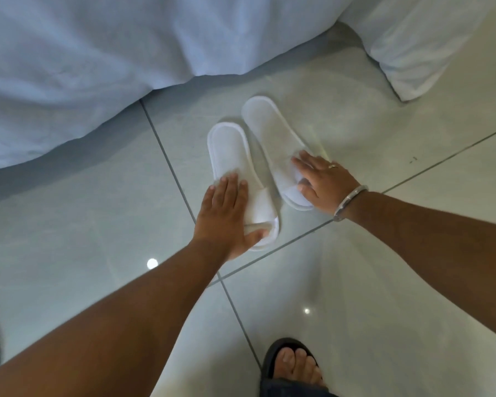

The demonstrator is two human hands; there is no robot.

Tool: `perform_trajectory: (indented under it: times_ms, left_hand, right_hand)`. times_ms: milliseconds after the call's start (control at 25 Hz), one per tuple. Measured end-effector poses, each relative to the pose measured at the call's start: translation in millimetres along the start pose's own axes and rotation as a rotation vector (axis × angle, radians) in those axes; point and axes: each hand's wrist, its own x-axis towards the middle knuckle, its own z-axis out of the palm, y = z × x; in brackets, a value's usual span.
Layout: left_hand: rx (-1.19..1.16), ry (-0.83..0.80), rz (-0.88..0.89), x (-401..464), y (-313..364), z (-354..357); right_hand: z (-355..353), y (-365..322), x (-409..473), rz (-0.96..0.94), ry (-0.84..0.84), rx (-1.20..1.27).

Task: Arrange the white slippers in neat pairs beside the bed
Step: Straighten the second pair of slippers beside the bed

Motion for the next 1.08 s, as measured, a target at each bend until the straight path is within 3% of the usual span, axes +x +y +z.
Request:
perform_trajectory:
  times_ms: [160,520,840,1080]
  left_hand:
    - [-0.01,0.018,0.027,37,28,-1]
    - [-0.046,-0.003,-0.005,79,81,-4]
    - [-0.082,0.028,-0.078,82,90,0]
    - [-0.081,0.038,-0.074,80,91,2]
  right_hand:
    - [3,41,-21,0.07,-0.057,-0.038]
    - [6,91,-42,0.033,-0.12,0.127]
    - [3,93,-45,-0.039,-0.119,0.147]
    - [5,91,-44,-0.044,-0.107,0.027]
